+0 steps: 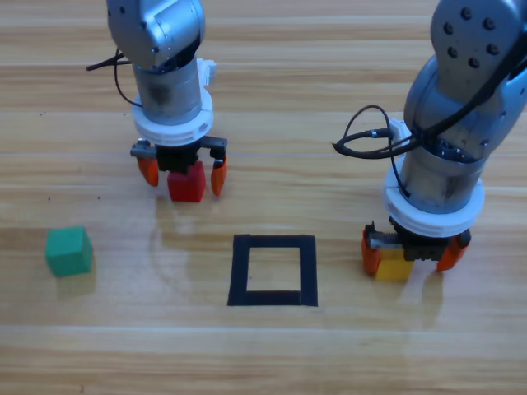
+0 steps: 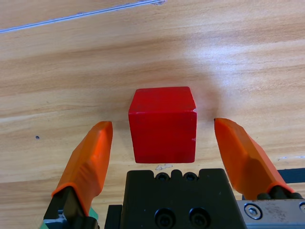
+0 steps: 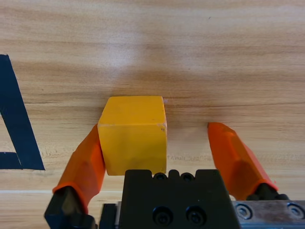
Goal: Stack the blocks in the rectangular block: red at the bottom, yellow in the middle, green on top
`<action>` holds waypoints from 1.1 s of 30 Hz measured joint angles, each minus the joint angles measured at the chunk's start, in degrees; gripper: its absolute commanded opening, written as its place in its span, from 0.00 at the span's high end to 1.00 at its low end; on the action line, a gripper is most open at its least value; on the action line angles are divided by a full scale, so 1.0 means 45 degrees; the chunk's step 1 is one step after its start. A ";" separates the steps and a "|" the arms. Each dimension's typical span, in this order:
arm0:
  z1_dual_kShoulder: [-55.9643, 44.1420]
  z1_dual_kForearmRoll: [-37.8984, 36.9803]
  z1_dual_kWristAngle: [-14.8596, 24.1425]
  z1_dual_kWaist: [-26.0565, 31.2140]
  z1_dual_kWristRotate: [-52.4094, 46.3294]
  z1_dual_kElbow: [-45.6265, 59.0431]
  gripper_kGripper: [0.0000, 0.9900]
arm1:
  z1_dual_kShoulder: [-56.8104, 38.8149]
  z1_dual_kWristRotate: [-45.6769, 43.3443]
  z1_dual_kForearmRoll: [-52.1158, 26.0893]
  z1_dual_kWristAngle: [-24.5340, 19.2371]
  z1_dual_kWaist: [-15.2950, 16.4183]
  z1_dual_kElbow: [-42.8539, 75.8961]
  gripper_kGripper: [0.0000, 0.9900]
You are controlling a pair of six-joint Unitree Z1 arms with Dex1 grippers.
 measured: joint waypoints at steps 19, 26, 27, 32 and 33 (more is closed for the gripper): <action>-0.0004 -0.0875 -0.0070 0.0005 -0.0015 0.0529 0.92 | -0.0628 -0.0766 -0.1755 0.0637 0.0038 0.1292 1.00; -0.1041 -0.0874 0.0283 -0.0121 -0.0966 0.2210 1.00 | -0.1256 -0.0938 -0.1751 0.0596 0.0047 0.1612 1.00; -0.1259 -0.0873 0.0420 -0.0217 -0.1103 0.2432 1.00 | -0.1575 -0.0965 -0.1708 0.0581 0.0057 0.1628 1.00; -0.2397 -0.0874 0.0717 -0.1530 -0.2167 0.2912 1.00 | -0.2735 -0.1325 -0.1241 0.0491 0.0087 0.1646 1.00; -0.2534 -0.0874 0.0717 -0.1929 -0.2306 0.2912 1.00 | -0.2894 -0.1354 -0.1177 0.0481 0.0090 0.1671 1.00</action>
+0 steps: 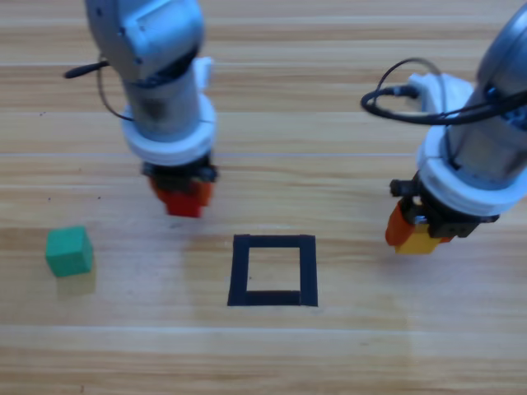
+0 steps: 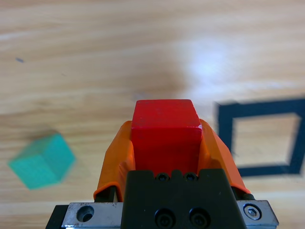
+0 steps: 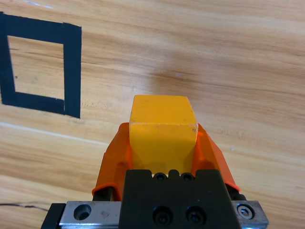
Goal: Stack the blocks in the rectangular block: red at the bottom, yellow in the middle, green on top
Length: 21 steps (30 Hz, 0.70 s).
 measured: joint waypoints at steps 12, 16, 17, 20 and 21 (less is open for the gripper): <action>0.0371 0.0000 -0.0126 -0.2436 -0.2646 -0.0665 1.00 | -0.0217 -0.0277 0.0129 -0.0102 0.0006 0.0239 1.00; 0.0780 0.0001 -0.0229 -0.2684 -0.3597 -0.0817 1.00 | -0.0207 -0.0571 0.0129 -0.0102 0.0007 0.0238 1.00; 0.0840 0.0000 -0.0239 -0.2715 -0.3716 -0.0820 1.00 | -0.0200 -0.0571 0.0129 -0.0102 0.0007 0.0238 1.00; 0.0948 0.0000 -0.0253 -0.2775 -0.3984 -0.0883 1.00 | -0.0185 -0.0623 0.0129 -0.0102 0.0007 0.0238 1.00; 0.0983 0.0000 -0.0253 -0.2776 -0.4012 -0.0956 1.00 | -0.0184 -0.0635 0.0129 -0.0102 0.0006 0.0238 1.00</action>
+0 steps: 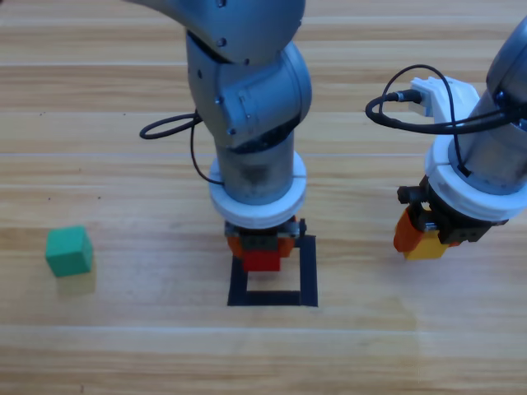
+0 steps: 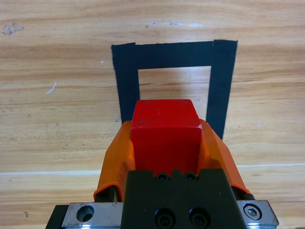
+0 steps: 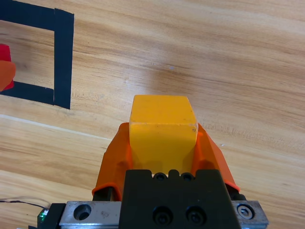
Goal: Stack the blocks in the rectangular block: red at the bottom, yellow in the middle, green on top
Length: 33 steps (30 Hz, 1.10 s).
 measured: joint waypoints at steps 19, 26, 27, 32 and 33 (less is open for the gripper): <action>0.0939 0.0000 -0.0072 -0.0017 0.0011 -0.0668 0.99 | 0.0021 -0.0027 0.0000 0.0000 0.0000 -0.0003 1.00; 0.0967 -0.0042 -0.0072 -0.0032 0.0054 -0.0670 0.98 | 0.0041 -0.0027 0.0000 0.0000 0.0000 -0.0004 1.00; 0.0971 -0.0051 -0.0072 -0.0040 0.0054 -0.0670 0.98 | 0.0058 -0.0027 0.0000 0.0000 0.0000 -0.0004 1.00; 0.1005 -0.0098 -0.0072 -0.0120 0.0062 -0.0670 0.98 | 0.0072 -0.0027 0.0000 0.0000 0.0000 -0.0010 1.00; 0.1028 -0.0099 -0.0072 -0.0146 0.0062 -0.0670 0.98 | 0.0072 -0.0027 0.0000 0.0000 0.0000 -0.0011 1.00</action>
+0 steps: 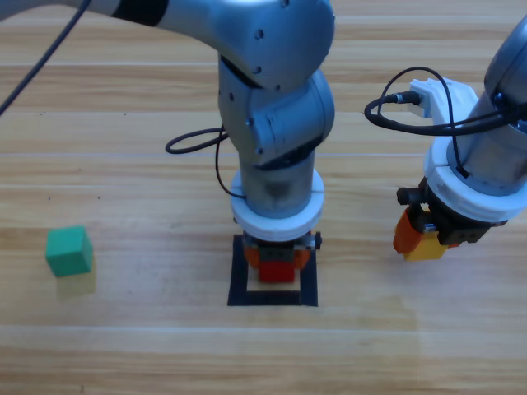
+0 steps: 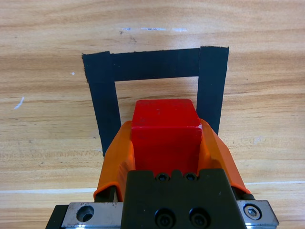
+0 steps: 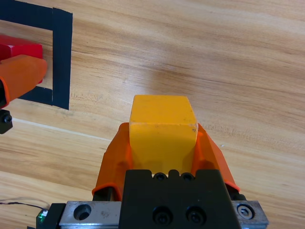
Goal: Stack the blocks in the rectangular block: red at the bottom, yellow in the middle, green on top
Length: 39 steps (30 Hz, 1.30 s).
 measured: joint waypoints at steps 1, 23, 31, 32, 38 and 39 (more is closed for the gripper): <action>0.0038 0.0000 0.0000 -0.0036 0.0000 0.0000 0.98 | 0.0000 0.0000 0.0000 0.0000 0.0000 -0.0001 1.00; 0.0135 -0.0759 0.0001 -0.0154 -0.0075 0.0212 0.10 | 0.0000 0.0000 0.0000 0.0000 0.0000 -0.0002 1.00; -0.0047 -0.0796 0.0002 -0.0193 -0.0127 0.0570 0.10 | 0.0000 0.0000 0.0000 0.0001 0.0000 -0.0003 1.00; -0.0064 -0.0796 0.0002 -0.0193 -0.0127 0.0603 0.10 | 0.0000 0.0000 0.0000 0.0001 0.0000 -0.0003 1.00; -0.0143 -0.0810 0.0002 -0.0193 -0.0127 0.0734 0.10 | -0.0001 0.0001 0.0000 0.0001 0.0000 -0.0016 1.00; -0.0153 -0.0819 0.0002 -0.0193 -0.0127 0.0755 0.10 | -0.0001 0.0001 0.0000 0.0001 0.0000 -0.0024 1.00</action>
